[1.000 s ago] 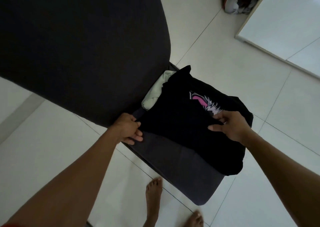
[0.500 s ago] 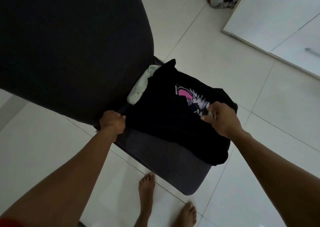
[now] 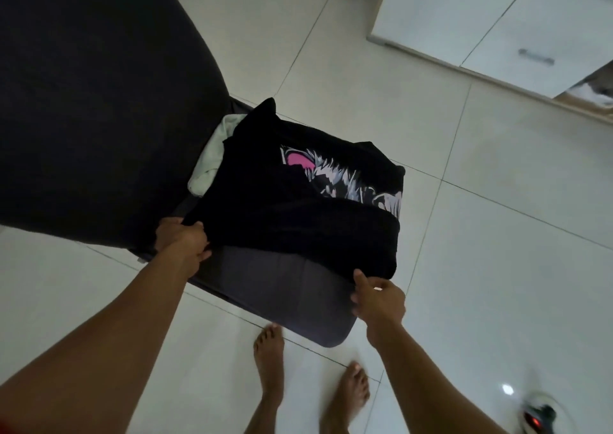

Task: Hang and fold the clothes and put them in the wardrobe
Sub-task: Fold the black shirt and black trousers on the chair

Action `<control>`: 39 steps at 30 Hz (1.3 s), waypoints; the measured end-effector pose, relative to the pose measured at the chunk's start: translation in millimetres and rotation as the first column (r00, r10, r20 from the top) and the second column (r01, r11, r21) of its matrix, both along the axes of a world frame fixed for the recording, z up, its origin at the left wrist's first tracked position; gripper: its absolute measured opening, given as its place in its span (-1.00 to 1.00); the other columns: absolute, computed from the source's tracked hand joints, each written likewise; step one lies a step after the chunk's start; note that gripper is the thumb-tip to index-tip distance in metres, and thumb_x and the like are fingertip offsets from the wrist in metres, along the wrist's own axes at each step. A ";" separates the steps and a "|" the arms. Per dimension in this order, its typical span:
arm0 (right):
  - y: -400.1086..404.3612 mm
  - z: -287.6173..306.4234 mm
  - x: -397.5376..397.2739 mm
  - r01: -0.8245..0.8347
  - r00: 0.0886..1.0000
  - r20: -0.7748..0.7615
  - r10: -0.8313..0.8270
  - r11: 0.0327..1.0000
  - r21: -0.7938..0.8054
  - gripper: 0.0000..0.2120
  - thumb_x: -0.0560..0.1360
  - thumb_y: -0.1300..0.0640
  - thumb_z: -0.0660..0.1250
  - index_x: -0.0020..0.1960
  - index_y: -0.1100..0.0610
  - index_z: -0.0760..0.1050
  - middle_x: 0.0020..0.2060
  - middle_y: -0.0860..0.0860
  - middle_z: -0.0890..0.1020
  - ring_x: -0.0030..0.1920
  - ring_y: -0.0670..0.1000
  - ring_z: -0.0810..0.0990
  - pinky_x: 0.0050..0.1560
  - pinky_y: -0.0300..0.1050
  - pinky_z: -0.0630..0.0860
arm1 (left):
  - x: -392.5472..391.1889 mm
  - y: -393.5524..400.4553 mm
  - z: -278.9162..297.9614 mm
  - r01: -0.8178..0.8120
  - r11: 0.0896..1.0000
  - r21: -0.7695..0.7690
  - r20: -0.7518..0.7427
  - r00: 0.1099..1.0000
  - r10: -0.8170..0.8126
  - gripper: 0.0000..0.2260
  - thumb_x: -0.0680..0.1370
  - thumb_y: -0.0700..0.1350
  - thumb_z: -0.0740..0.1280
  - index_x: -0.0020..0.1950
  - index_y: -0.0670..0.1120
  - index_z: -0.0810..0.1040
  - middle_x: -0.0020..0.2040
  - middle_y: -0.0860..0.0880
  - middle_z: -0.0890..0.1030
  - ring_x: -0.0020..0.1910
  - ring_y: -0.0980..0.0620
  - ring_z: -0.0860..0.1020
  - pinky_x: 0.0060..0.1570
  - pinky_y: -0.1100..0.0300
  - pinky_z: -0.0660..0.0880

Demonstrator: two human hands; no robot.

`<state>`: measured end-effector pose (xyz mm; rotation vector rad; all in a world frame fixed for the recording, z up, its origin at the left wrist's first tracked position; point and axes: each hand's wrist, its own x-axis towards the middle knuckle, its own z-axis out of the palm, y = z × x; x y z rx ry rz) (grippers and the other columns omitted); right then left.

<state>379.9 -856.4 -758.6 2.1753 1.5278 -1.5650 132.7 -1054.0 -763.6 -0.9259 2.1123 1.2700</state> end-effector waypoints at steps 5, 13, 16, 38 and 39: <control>1.0 -5.7 -16.3 0.253 0.953 -0.112 -0.282 0.942 -0.221 -0.83 0.53 0.24 0.38 0.07 0.30 0.53 -0.18 0.23 0.62 -0.31 0.08 0.56 0.03 0.20 0.62 | -1.8 -0.6 1.1 -0.054 0.998 -0.023 -0.094 0.994 0.052 -0.62 0.61 -0.24 0.33 0.43 -0.16 0.40 0.33 -0.14 0.46 0.12 -0.14 0.54 -0.09 -0.01 0.61; 3.8 22.8 -13.7 0.588 0.736 -0.203 -0.646 0.758 -0.282 -0.95 0.50 0.40 0.26 -0.10 0.29 0.47 -0.26 0.13 0.49 -0.24 0.06 0.56 -0.08 -0.07 0.64 | -5.1 -3.6 22.6 -0.138 0.988 0.067 -0.090 0.986 0.144 -0.64 0.57 -0.28 0.37 0.37 -0.19 0.48 0.26 -0.18 0.53 0.11 -0.12 0.57 -0.06 0.01 0.61; 3.0 28.6 -8.4 0.674 0.699 -0.211 -0.683 0.728 -0.125 -0.82 0.39 0.40 0.33 -0.27 0.17 0.43 -0.39 0.08 0.47 -0.46 0.03 0.47 -0.22 -0.08 0.58 | -4.3 -4.2 32.1 -0.162 0.985 0.057 -0.132 0.977 0.168 -0.70 0.52 -0.33 0.39 0.25 -0.20 0.56 0.18 -0.18 0.60 -0.02 -0.07 0.62 -0.14 0.06 0.63; 7.6 17.9 16.6 0.598 0.739 -0.066 -0.671 0.697 -0.395 -0.73 0.51 0.37 0.33 0.20 0.27 0.47 0.01 0.23 0.62 -0.23 0.12 0.62 -0.53 -0.18 0.55 | -0.4 -9.0 45.2 -0.114 0.992 -0.058 -0.160 0.982 0.104 -0.72 0.53 -0.40 0.30 0.12 -0.09 0.59 0.18 -0.18 0.57 0.05 -0.16 0.58 -0.08 -0.07 0.64; 7.3 17.5 17.0 0.586 0.738 -0.095 -0.668 0.705 -0.400 -0.75 0.54 0.36 0.30 0.21 0.26 0.44 -0.04 0.19 0.58 -0.22 0.10 0.60 -0.52 -0.15 0.58 | 1.0 -9.0 44.2 -0.117 0.992 -0.049 -0.162 0.981 0.108 -0.73 0.53 -0.40 0.30 0.11 -0.09 0.59 0.19 -0.18 0.57 0.05 -0.16 0.58 -0.08 -0.05 0.64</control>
